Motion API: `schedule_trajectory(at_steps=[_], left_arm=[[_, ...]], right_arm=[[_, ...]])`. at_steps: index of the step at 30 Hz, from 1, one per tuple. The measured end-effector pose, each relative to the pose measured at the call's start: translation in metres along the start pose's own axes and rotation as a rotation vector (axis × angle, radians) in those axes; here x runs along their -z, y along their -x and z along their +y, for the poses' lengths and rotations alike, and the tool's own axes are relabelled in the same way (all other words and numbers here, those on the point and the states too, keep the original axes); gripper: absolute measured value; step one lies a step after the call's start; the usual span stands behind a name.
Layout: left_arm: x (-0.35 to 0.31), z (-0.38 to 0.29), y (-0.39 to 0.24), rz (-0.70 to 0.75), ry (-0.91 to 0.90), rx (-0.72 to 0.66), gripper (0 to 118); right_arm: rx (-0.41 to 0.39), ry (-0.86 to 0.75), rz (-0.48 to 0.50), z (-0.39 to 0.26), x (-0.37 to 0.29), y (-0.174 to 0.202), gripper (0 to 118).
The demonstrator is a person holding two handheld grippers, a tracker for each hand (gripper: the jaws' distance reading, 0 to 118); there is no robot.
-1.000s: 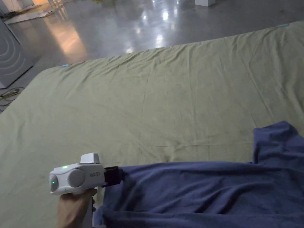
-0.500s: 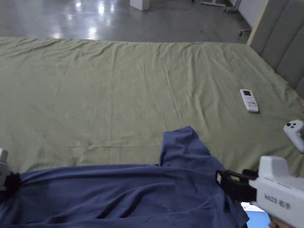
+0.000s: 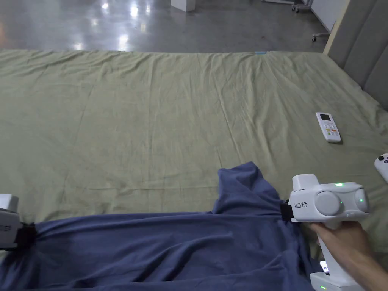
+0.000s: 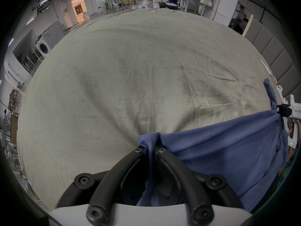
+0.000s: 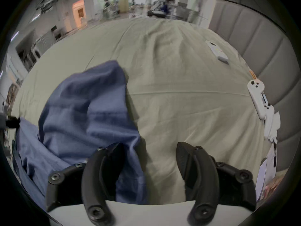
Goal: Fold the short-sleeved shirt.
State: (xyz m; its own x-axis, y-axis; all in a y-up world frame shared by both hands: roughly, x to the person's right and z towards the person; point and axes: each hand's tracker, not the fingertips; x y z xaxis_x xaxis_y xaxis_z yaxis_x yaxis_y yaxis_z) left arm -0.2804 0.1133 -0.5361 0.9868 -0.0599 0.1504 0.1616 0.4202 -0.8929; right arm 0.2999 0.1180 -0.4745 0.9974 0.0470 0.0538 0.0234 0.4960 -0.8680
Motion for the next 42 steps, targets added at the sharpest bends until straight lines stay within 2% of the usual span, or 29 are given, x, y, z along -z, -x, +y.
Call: schedule_trajectory(at_steps=[1,2,3,4,6,8,10,13,16,19,21,24,27,31,32,33,35,36,40,42], left_arm=[[-0.004,0.001,-0.001,0.01,-0.005,0.001,10],[-0.013,0.0,0.002,0.003,-0.019,-0.033,10],[-0.026,-0.002,0.005,-0.025,-0.064,-0.078,10],[-0.041,-0.005,0.009,-0.055,-0.113,-0.112,10],[-0.088,-0.018,0.021,-0.159,-0.259,-0.181,10],[-0.13,-0.043,0.031,-0.191,-0.358,-0.199,10],[-0.163,-0.077,0.041,-0.25,-0.403,-0.202,10],[-0.191,-0.137,0.052,-0.245,-0.424,-0.198,10],[-0.194,-0.192,0.058,-0.259,-0.405,-0.271,10],[-0.183,-0.231,0.066,-0.27,-0.374,-0.288,10],[-0.172,-0.242,0.068,-0.254,-0.323,-0.302,9],[-0.16,-0.248,0.066,-0.26,-0.297,-0.322,9],[-0.138,-0.248,0.073,-0.23,-0.285,-0.333,9],[-0.13,-0.245,0.071,-0.123,-0.296,-0.312,10],[-0.133,-0.245,0.073,-0.108,-0.308,-0.302,18],[-0.14,-0.246,0.075,-0.086,-0.331,-0.302,37],[-0.163,-0.248,0.068,-0.01,-0.44,-0.277,90],[-0.176,-0.248,0.064,0.031,-0.518,-0.25,99],[-0.238,-0.242,0.037,0.021,-0.76,-0.237,99],[-0.267,-0.238,0.015,-0.003,-0.848,-0.212,99]], right_arm=[[0.013,-0.001,-0.002,0.0,-0.005,0.003,47],[0.036,-0.009,0.039,0.0,-0.011,0.001,19],[0.071,-0.018,0.103,-0.001,-0.021,-0.003,2],[0.08,-0.07,0.118,-0.004,-0.036,-0.002,2],[0.032,-0.197,0.095,-0.012,-0.078,-0.002,2],[0.026,-0.268,0.141,-0.029,-0.118,-0.006,2],[0.035,-0.307,0.154,-0.056,-0.153,-0.006,2],[0.032,-0.343,0.14,-0.106,-0.195,-0.001,2],[0.037,-0.341,0.126,-0.154,-0.212,0.002,2],[0.076,-0.314,0.117,-0.19,-0.211,-0.001,2],[0.132,-0.28,0.128,-0.204,-0.204,-0.004,2],[0.156,-0.248,0.127,-0.215,-0.194,-0.002,2],[0.157,-0.238,0.119,-0.218,-0.184,0.003,2],[0.088,-0.228,0.071,-0.22,-0.179,0.012,2],[0.079,-0.23,0.064,-0.221,-0.18,0.012,4],[0.08,-0.242,0.055,-0.225,-0.183,0.011,13],[0.101,-0.286,0.037,-0.225,-0.194,0.01,62],[0.117,-0.315,0.027,-0.223,-0.202,0.011,68],[0.046,-0.521,-0.033,-0.218,-0.245,0.043,66],[0.055,-0.629,0.011,-0.216,-0.264,0.058,66]])
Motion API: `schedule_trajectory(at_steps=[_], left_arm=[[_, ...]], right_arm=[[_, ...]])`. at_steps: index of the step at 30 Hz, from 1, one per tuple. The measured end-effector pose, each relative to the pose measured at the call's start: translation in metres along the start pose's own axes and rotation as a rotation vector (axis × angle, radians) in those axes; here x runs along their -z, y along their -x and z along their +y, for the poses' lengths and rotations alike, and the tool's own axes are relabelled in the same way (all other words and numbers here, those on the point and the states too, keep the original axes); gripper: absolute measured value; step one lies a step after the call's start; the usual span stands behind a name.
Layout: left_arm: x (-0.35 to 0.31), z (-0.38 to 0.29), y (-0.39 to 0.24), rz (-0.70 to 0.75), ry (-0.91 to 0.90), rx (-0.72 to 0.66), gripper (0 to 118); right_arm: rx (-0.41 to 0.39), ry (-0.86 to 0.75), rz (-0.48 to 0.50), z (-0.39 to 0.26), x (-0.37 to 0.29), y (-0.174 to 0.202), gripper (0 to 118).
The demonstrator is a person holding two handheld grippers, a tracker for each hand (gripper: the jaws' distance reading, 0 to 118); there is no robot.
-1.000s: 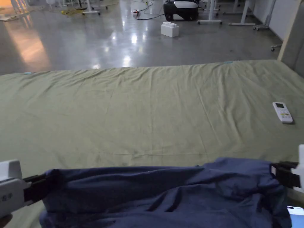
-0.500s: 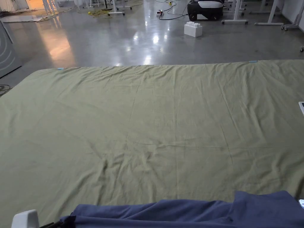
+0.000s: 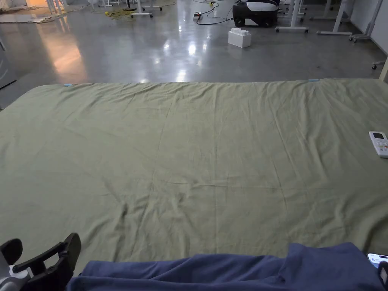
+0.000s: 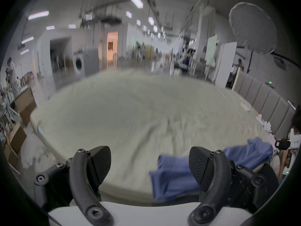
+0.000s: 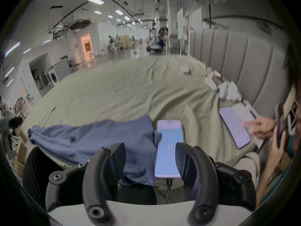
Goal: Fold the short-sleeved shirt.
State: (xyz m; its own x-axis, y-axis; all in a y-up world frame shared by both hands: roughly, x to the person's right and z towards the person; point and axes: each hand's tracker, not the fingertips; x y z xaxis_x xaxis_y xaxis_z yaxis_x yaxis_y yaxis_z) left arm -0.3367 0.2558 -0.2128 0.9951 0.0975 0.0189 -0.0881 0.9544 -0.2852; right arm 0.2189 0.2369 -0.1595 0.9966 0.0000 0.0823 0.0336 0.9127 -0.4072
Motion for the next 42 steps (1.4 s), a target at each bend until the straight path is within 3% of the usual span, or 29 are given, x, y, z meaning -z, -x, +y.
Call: schedule_trajectory(at_steps=[3,6,12,13,14,16,17,19,20,21,22,26,31,33,34,36,37,38,42], left_arm=[[-0.03,0.017,-0.036,-0.09,-0.158,0.118,98],[-0.046,0.014,-0.065,-0.089,-0.273,0.268,98],[-0.054,0.019,-0.087,-0.106,-0.209,0.185,95],[-0.056,0.021,-0.088,-0.106,-0.206,0.188,88],[-0.058,0.022,-0.089,-0.113,-0.201,0.19,71],[-0.06,0.027,-0.089,-0.148,-0.176,0.194,38],[-0.062,0.028,-0.089,-0.158,-0.175,0.201,19],[-0.062,0.029,-0.089,-0.168,-0.168,0.209,0],[-0.06,0.03,-0.09,-0.173,-0.164,0.212,0],[-0.059,0.031,-0.088,-0.175,-0.156,0.205,0],[-0.057,0.031,-0.084,-0.18,-0.148,0.186,0],[-0.044,0.028,-0.06,-0.182,-0.083,0.1,0],[0.0,-0.008,0.006,-0.122,0.168,-0.108,0],[0.017,-0.029,0.039,-0.183,0.227,-0.249,8],[0.029,-0.042,0.054,-0.221,0.288,-0.33,22],[0.045,-0.066,0.076,-0.281,0.359,-0.451,84],[0.053,-0.078,0.086,-0.291,0.378,-0.512,105],[0.061,-0.088,0.093,-0.28,0.384,-0.564,114],[0.093,-0.119,0.115,-0.269,0.438,-0.687,114]], right_arm=[[0.035,-0.117,0.064,0.018,-0.016,0.021,67],[0.033,-0.193,0.12,0.029,-0.027,0.039,67],[-0.058,-0.248,0.159,0.031,-0.036,0.063,67],[-0.074,-0.263,0.154,0.03,-0.038,0.064,66],[-0.089,-0.269,0.151,0.03,-0.04,0.065,60],[-0.095,-0.266,0.162,0.03,-0.042,0.068,37],[-0.09,-0.253,0.173,0.03,-0.042,0.068,18],[-0.08,-0.267,0.166,0.03,-0.042,0.069,10],[-0.077,-0.258,0.172,0.03,-0.04,0.068,4],[-0.019,-0.198,0.174,0.027,-0.037,0.067,0],[-0.055,-0.249,0.17,0.029,-0.037,0.067,0],[-0.048,-0.209,0.169,0.028,-0.035,0.065,0],[-0.019,-0.15,0.191,0.027,-0.036,0.065,0],[-0.006,-0.128,0.19,0.027,-0.035,0.067,0],[-0.003,-0.113,0.191,0.026,-0.034,0.068,0],[0.005,-0.084,0.189,0.018,-0.032,0.064,0],[0.006,-0.074,0.187,0.017,-0.032,0.065,0],[0.008,-0.061,0.186,0.016,-0.031,0.066,0],[0.018,-0.025,0.178,0.013,-0.031,0.065,0]])
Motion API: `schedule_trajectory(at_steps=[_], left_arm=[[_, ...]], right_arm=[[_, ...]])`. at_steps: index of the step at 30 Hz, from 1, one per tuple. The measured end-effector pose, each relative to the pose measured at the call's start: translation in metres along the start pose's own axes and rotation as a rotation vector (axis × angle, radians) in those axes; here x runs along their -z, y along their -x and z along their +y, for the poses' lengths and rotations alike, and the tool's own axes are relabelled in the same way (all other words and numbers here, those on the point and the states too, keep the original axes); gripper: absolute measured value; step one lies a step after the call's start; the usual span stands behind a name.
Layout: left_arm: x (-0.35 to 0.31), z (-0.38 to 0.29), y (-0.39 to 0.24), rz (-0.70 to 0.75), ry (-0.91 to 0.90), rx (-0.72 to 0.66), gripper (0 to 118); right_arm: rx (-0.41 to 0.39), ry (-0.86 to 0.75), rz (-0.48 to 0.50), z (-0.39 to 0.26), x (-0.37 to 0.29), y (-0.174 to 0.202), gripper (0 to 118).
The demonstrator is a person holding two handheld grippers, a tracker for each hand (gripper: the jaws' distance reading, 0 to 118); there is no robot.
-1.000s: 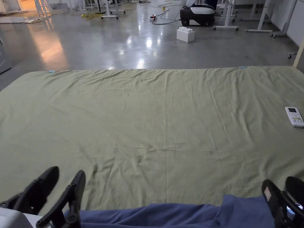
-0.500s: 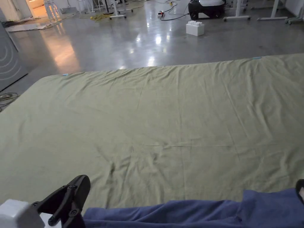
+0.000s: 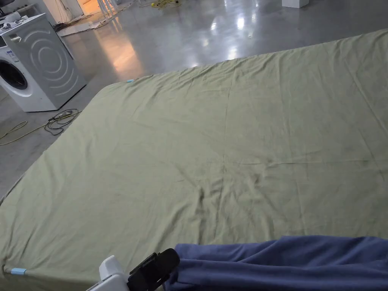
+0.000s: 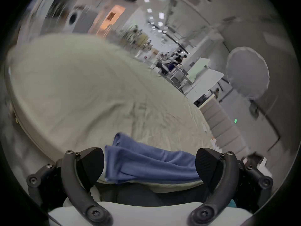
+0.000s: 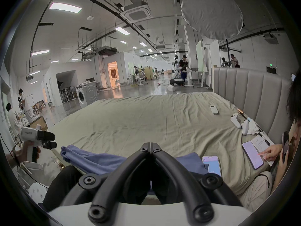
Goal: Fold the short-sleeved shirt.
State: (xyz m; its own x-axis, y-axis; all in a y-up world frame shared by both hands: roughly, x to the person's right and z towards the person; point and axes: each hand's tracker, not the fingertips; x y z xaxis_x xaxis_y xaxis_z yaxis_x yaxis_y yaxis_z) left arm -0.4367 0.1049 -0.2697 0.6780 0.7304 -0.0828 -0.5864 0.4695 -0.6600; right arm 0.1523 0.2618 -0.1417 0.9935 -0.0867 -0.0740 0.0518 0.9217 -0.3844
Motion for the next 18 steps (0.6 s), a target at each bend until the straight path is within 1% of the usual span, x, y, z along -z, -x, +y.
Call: schedule_trajectory(at_steps=[2,3,5,6,9,10,11,12,13,14,15,16,18], left_arm=[[0.015,0.0,0.01,-0.017,0.031,-0.051,114],[0.026,-0.001,0.016,-0.05,0.079,-0.1,114],[0.037,-0.008,0.015,-0.11,0.019,-0.089,114],[0.043,-0.006,0.016,-0.157,0.024,-0.108,113],[0.06,-0.004,0.014,-0.238,0.105,-0.247,112],[0.066,-0.003,0.01,-0.24,0.135,-0.257,112],[0.071,-0.004,0.008,-0.202,0.168,-0.239,109],[0.075,-0.004,0.006,-0.142,0.179,-0.165,101],[0.077,-0.002,0.003,-0.13,0.186,-0.119,83],[0.076,0.003,0.003,-0.118,0.172,-0.1,55],[0.076,0.008,0.001,-0.126,0.154,-0.128,24],[0.073,0.014,-0.002,-0.118,0.125,-0.134,11],[0.069,0.031,-0.002,-0.133,0.053,-0.156,11]], right_arm=[[0.004,0.014,-0.007,-0.002,0.0,-0.002,0],[0.007,0.018,-0.011,-0.002,0.0,-0.001,0],[0.02,0.029,-0.014,-0.009,0.001,-0.007,0],[0.023,0.031,-0.02,-0.011,0.001,-0.008,0],[0.031,0.037,-0.023,-0.01,0.001,-0.005,0],[0.031,0.038,-0.022,-0.01,0.001,-0.004,0],[0.028,0.04,-0.022,-0.009,0.001,-0.003,0],[0.023,0.046,-0.022,-0.008,0.002,-0.002,0],[0.017,0.051,-0.022,-0.007,0.003,0.0,0],[0.011,0.053,-0.021,-0.007,0.003,0.0,0],[0.005,0.054,-0.02,-0.006,0.003,0.001,0],[0.004,0.055,-0.02,-0.006,0.003,0.001,0],[0.008,0.055,-0.019,-0.005,0.003,0.002,0]])
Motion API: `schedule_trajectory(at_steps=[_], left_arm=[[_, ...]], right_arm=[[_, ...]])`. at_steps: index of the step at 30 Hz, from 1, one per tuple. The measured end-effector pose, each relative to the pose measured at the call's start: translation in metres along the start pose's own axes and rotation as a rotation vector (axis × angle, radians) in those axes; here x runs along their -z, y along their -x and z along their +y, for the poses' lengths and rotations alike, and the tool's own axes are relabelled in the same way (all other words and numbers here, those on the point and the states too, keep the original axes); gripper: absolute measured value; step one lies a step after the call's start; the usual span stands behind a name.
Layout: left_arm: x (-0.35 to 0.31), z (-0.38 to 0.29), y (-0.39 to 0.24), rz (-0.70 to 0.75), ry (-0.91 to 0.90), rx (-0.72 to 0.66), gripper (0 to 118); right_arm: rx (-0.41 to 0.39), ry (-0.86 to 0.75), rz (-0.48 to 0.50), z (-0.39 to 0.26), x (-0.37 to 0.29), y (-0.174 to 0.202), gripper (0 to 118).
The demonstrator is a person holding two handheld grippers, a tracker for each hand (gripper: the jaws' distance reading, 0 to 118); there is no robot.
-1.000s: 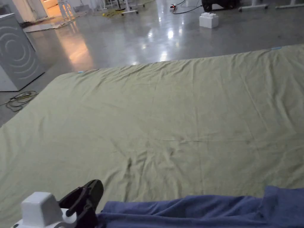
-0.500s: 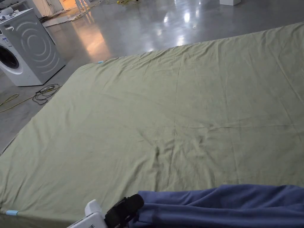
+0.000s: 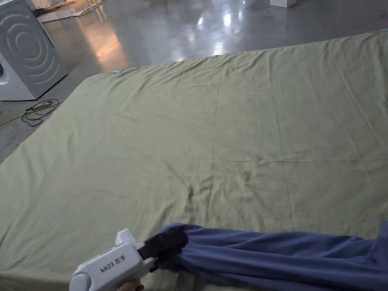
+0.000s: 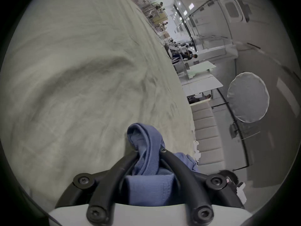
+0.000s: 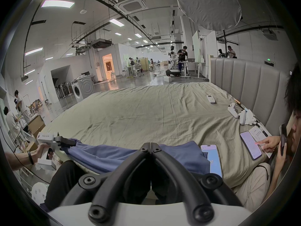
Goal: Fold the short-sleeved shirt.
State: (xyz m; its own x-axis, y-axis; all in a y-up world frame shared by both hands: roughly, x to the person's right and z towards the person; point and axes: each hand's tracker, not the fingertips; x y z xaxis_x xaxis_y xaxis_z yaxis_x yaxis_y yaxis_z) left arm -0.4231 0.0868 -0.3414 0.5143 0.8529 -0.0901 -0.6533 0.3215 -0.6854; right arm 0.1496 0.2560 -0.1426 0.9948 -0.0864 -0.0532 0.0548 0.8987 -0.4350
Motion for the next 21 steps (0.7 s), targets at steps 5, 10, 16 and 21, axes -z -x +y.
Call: schedule_trajectory(at_steps=[5,10,16,21], left_arm=[[-0.037,0.04,-0.018,0.1,-0.112,0.097,11],[-0.062,0.067,-0.05,0.303,-0.118,0.332,11],[-0.019,-0.013,-0.15,0.227,0.029,0.543,11],[0.064,-0.103,-0.182,0.24,0.192,0.757,11]], right_arm=[[0.016,0.0,0.008,-0.002,0.002,-0.002,0],[0.05,0.02,0.043,-0.012,0.009,-0.008,0],[0.075,0.005,0.057,-0.017,0.005,-0.004,0],[0.07,-0.002,0.031,-0.02,-0.009,-0.006,0]])
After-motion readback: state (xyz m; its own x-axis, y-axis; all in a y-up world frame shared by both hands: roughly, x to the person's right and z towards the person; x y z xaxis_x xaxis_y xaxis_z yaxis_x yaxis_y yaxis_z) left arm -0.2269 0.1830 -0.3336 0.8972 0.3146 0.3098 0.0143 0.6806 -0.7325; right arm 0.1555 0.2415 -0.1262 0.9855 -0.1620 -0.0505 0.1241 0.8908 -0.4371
